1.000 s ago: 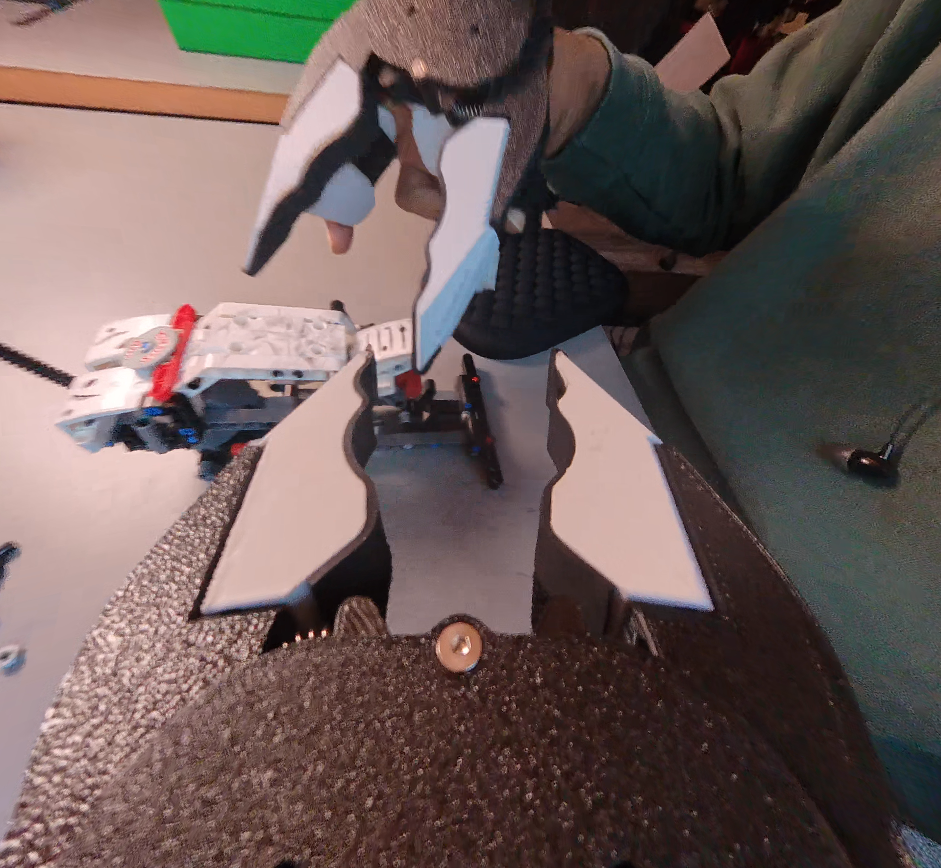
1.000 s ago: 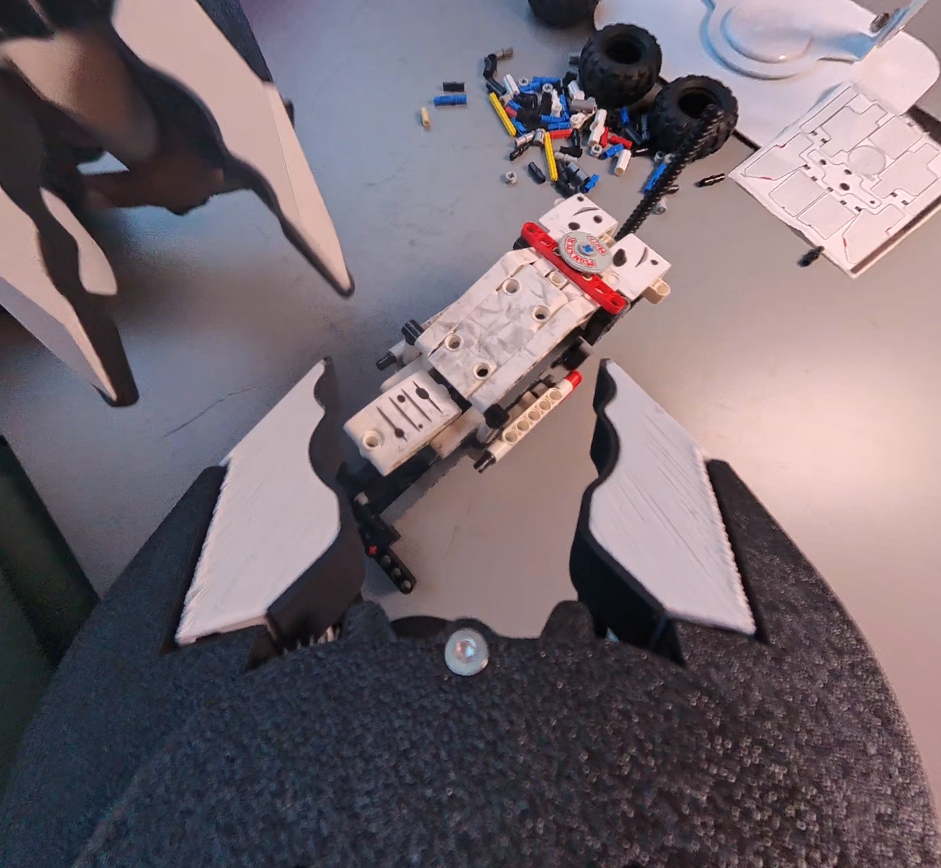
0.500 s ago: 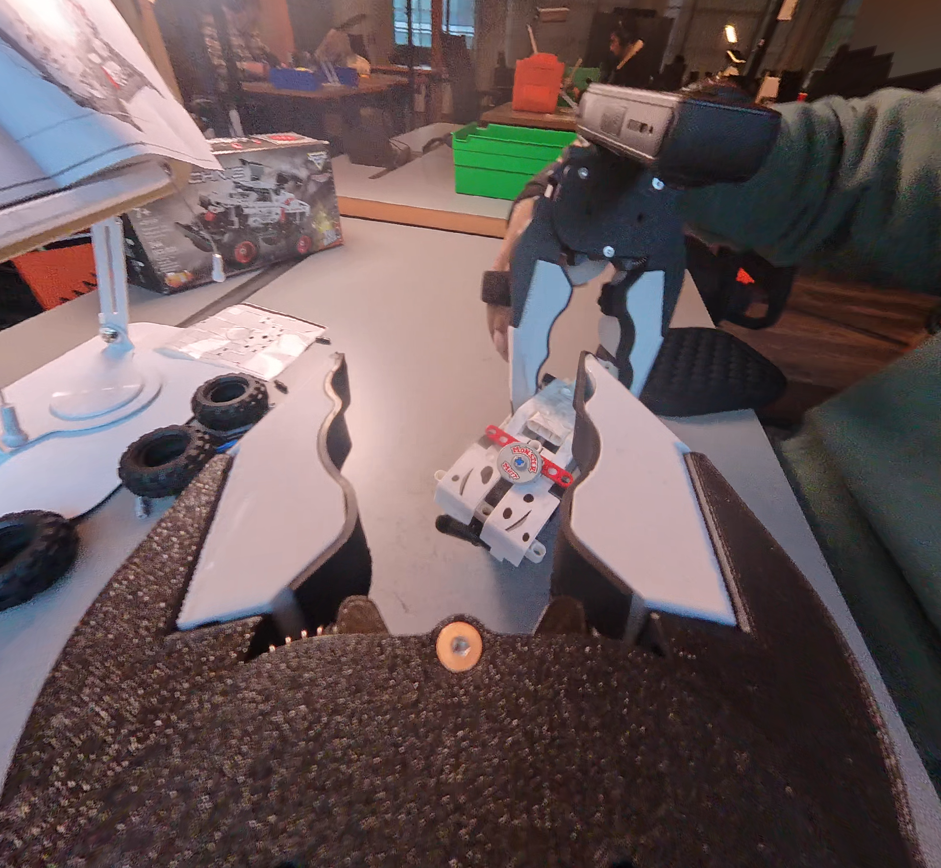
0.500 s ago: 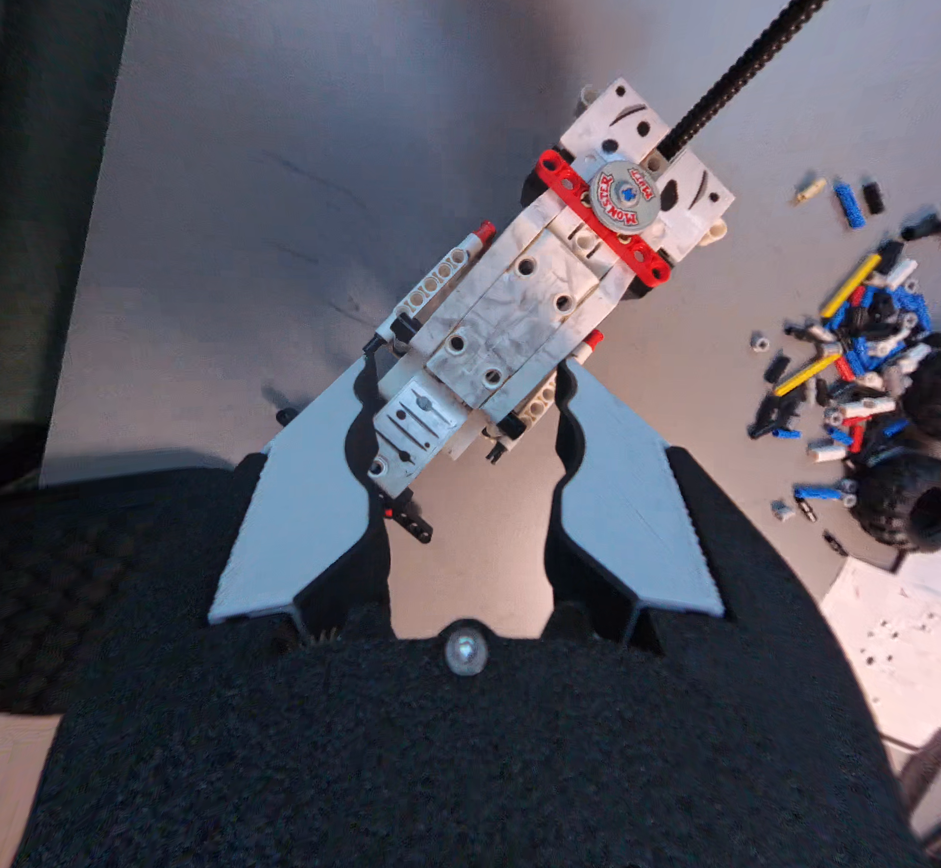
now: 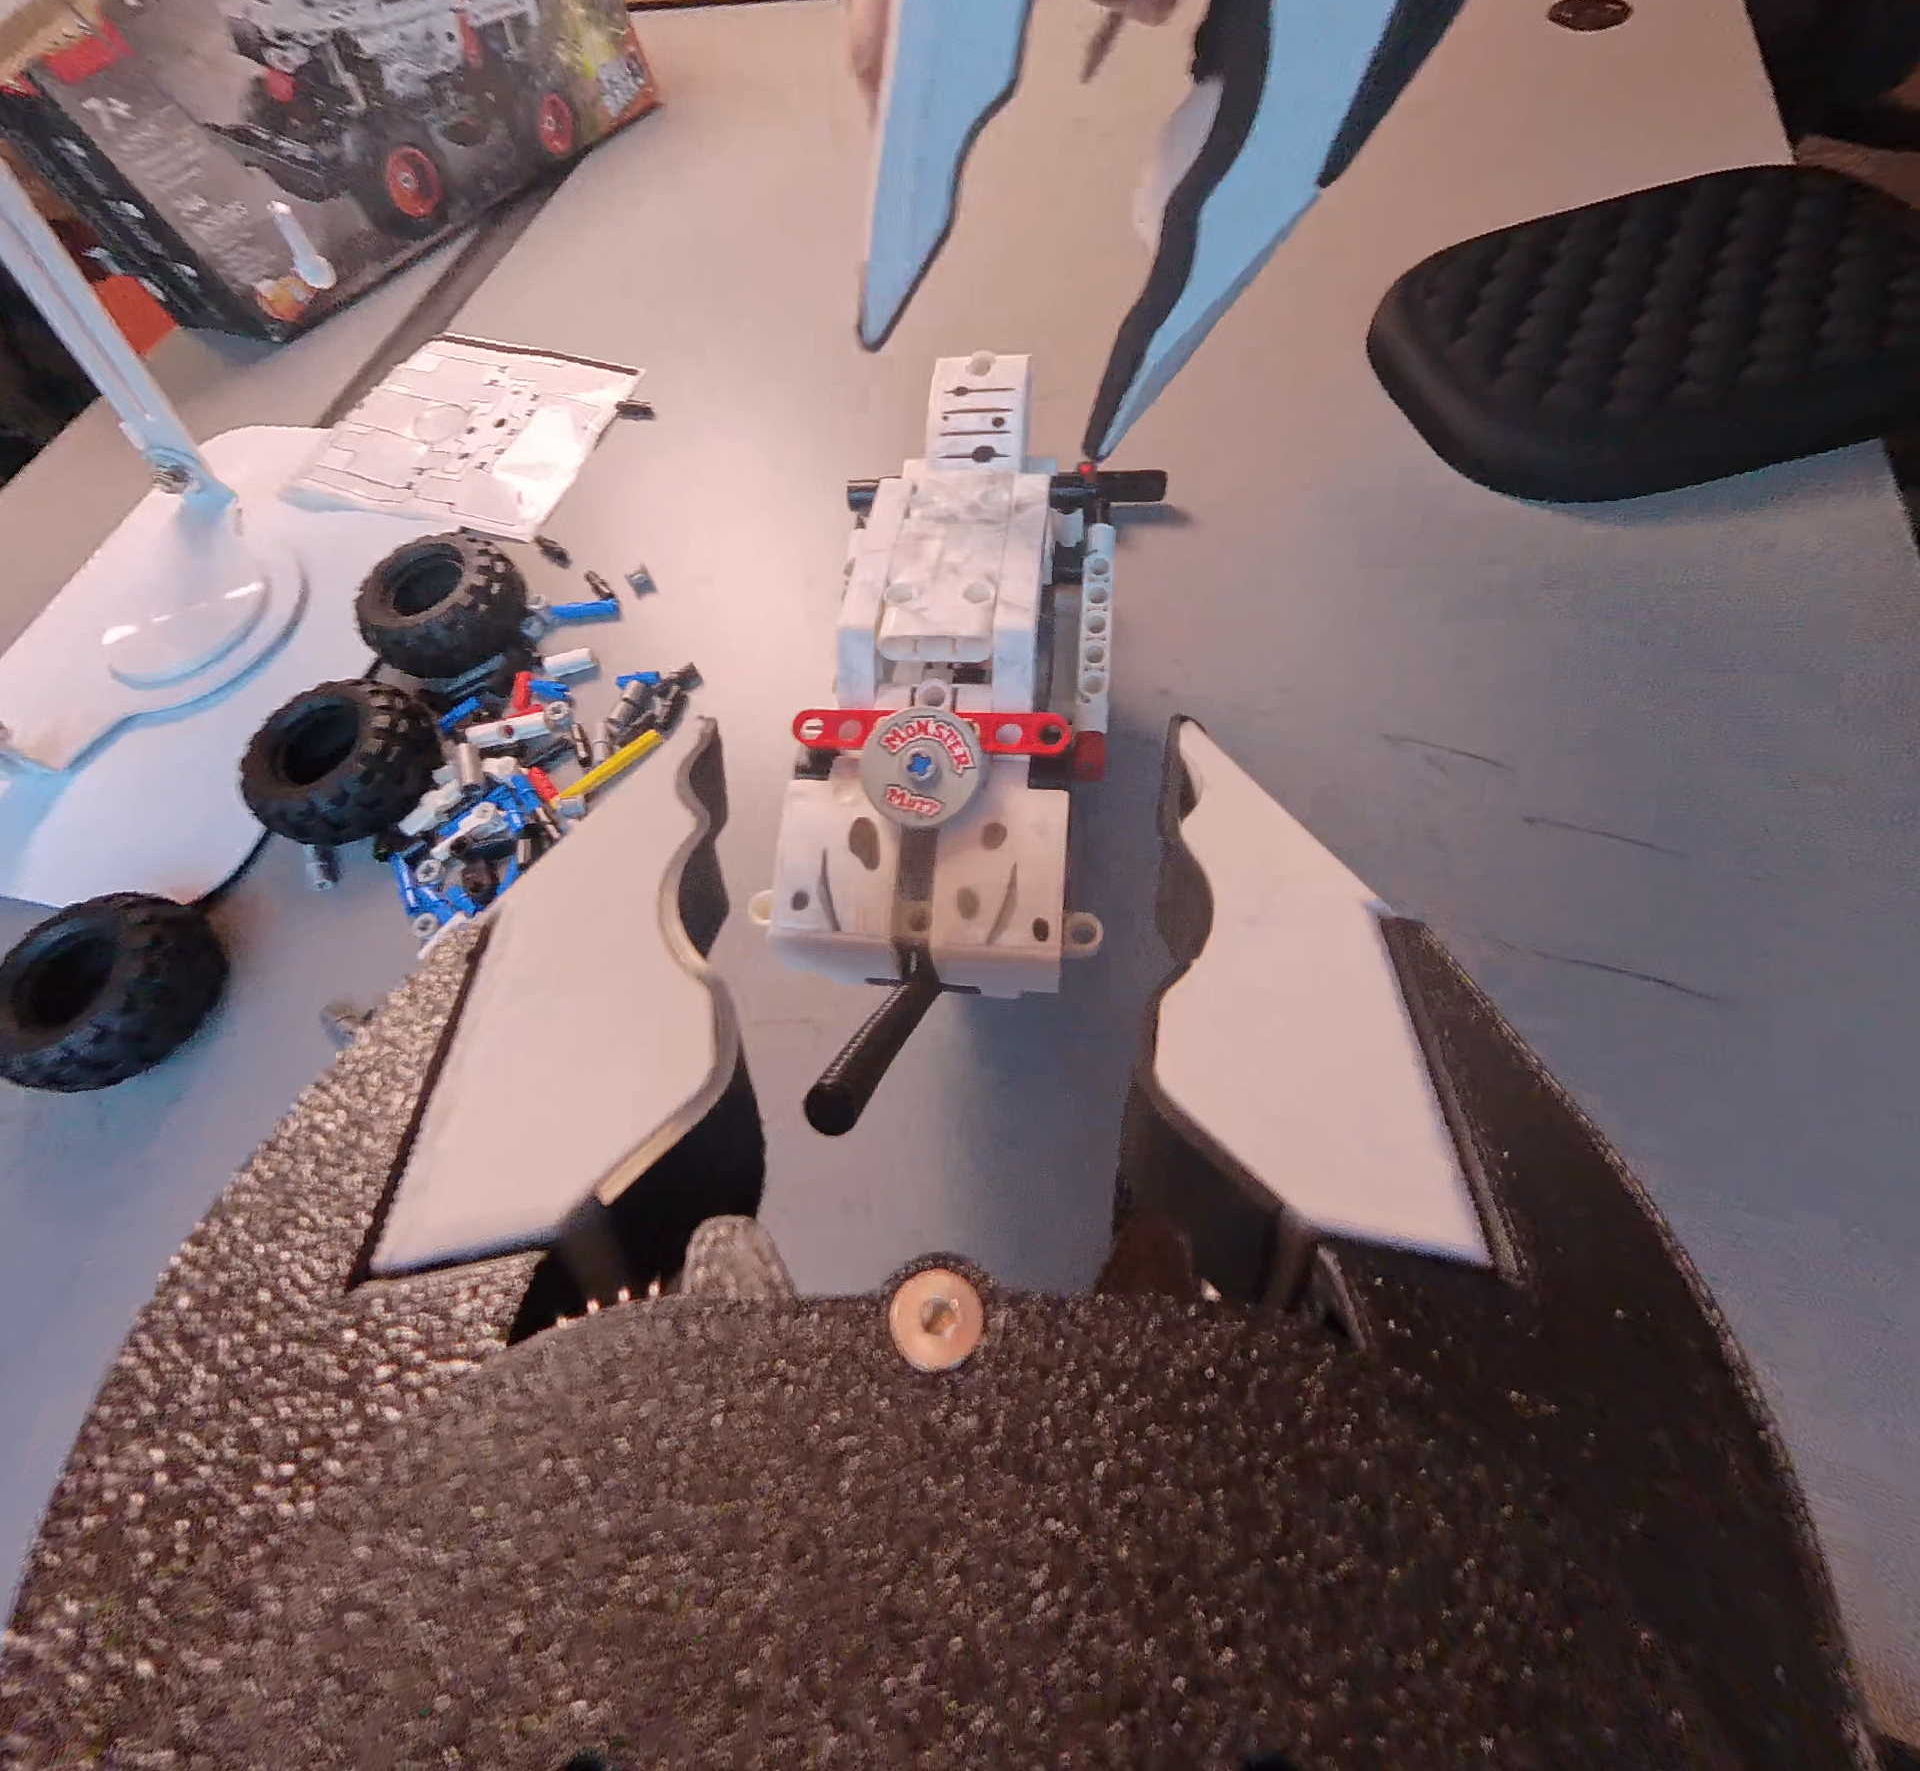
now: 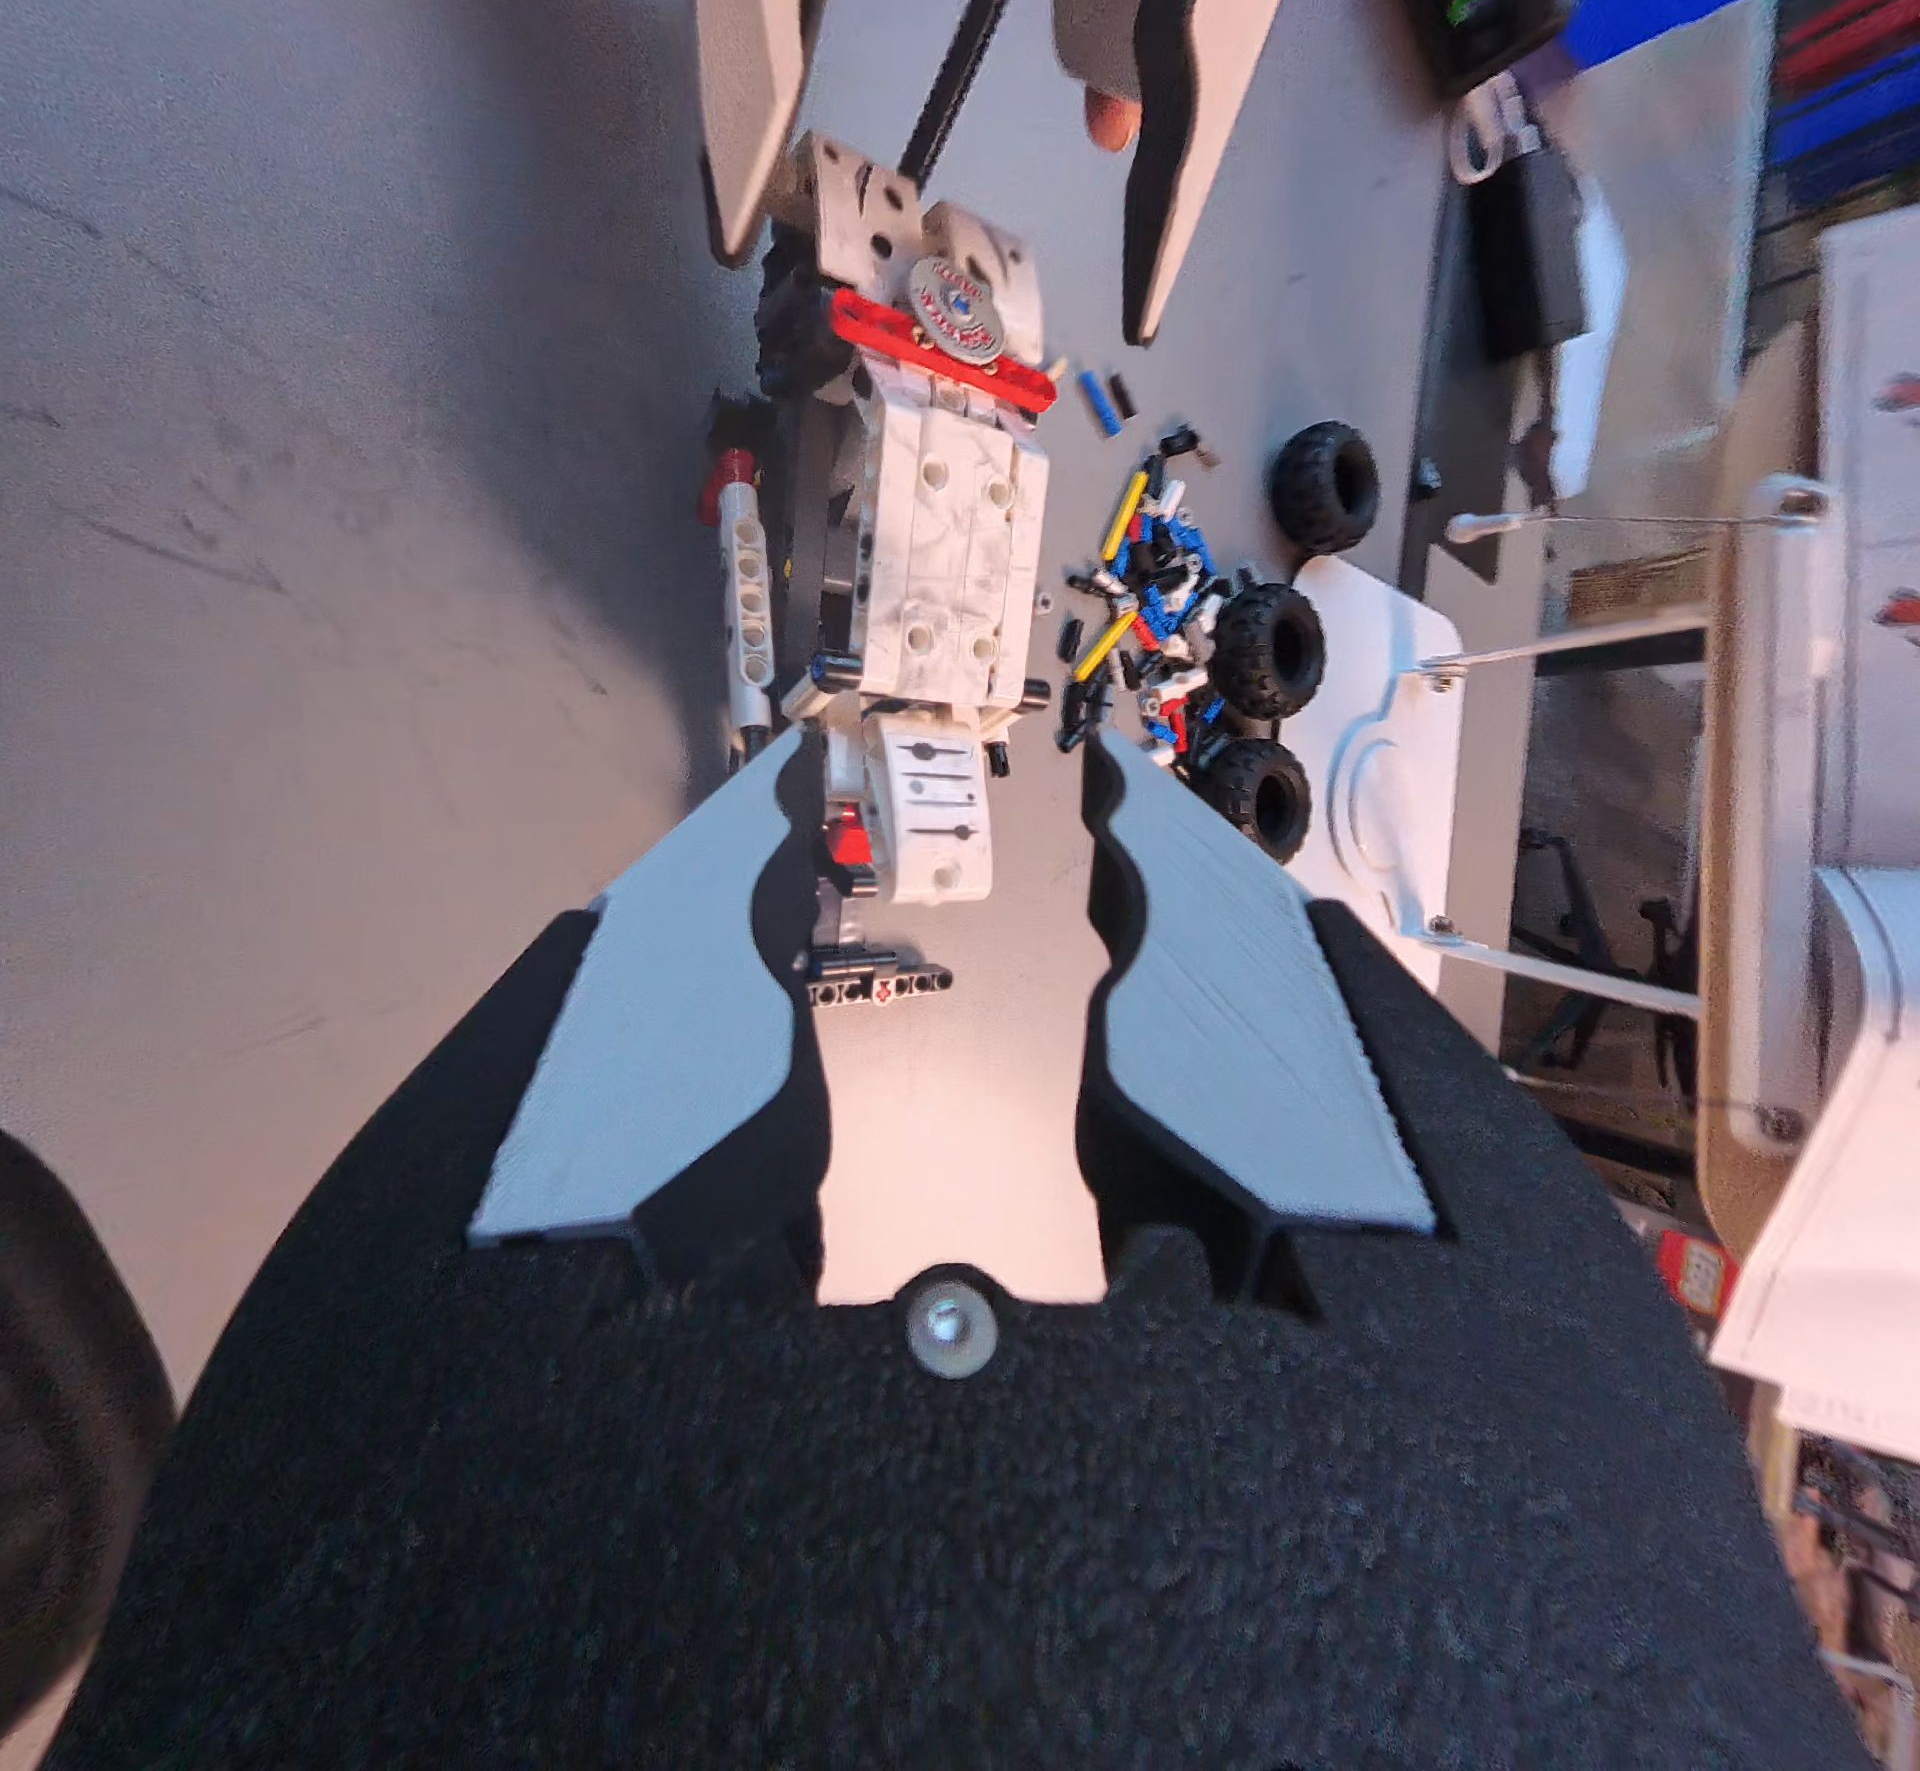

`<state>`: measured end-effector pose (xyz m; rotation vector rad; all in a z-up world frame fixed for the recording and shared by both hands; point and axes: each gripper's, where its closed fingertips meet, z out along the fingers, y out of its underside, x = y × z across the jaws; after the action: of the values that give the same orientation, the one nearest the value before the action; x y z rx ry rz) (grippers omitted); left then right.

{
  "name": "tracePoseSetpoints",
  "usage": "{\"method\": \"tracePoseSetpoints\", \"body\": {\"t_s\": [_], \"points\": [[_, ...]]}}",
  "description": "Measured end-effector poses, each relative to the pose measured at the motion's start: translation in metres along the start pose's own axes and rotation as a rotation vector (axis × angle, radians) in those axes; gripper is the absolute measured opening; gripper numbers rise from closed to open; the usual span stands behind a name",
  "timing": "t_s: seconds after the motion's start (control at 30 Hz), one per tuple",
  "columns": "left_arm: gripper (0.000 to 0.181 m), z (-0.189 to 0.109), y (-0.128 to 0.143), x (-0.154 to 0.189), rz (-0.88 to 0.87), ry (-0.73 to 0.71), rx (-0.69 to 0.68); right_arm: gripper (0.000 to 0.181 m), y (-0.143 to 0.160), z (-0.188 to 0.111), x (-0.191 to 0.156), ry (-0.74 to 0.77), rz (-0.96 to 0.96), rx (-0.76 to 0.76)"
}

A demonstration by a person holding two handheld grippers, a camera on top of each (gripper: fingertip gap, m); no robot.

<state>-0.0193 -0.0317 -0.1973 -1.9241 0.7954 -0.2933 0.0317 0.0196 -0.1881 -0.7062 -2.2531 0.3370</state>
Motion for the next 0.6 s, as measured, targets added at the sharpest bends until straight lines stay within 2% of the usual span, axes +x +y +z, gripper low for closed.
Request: {"method": "tracePoseSetpoints", "body": {"t_s": [0.1,0.17,0.23,0.27,0.33,0.6], "points": [[0.092,0.001,0.001,-0.008,-0.041,-0.018,-0.001,0.031,-0.008,-0.014,-0.024,0.101,0.072,0.112],[0.100,0.011,0.013,-0.005,-0.065,0.002,-0.059,0.027,-0.002,-0.007,-0.040,0.155,0.121,0.093],[0.094,0.022,0.028,-0.003,-0.063,-0.004,-0.133,0.029,0.006,0.003,-0.048,0.219,0.166,0.069],[0.083,0.026,0.034,-0.002,-0.058,-0.011,-0.167,0.029,0.009,0.007,-0.049,0.249,0.195,0.072],[0.072,0.030,0.034,-0.002,-0.045,-0.038,-0.180,0.027,0.010,0.012,-0.046,0.292,0.257,0.103],[0.072,0.030,0.035,0.004,-0.160,-0.156,-0.259,0.019,0.019,0.018,-0.037,0.338,0.416,0.079]]}}
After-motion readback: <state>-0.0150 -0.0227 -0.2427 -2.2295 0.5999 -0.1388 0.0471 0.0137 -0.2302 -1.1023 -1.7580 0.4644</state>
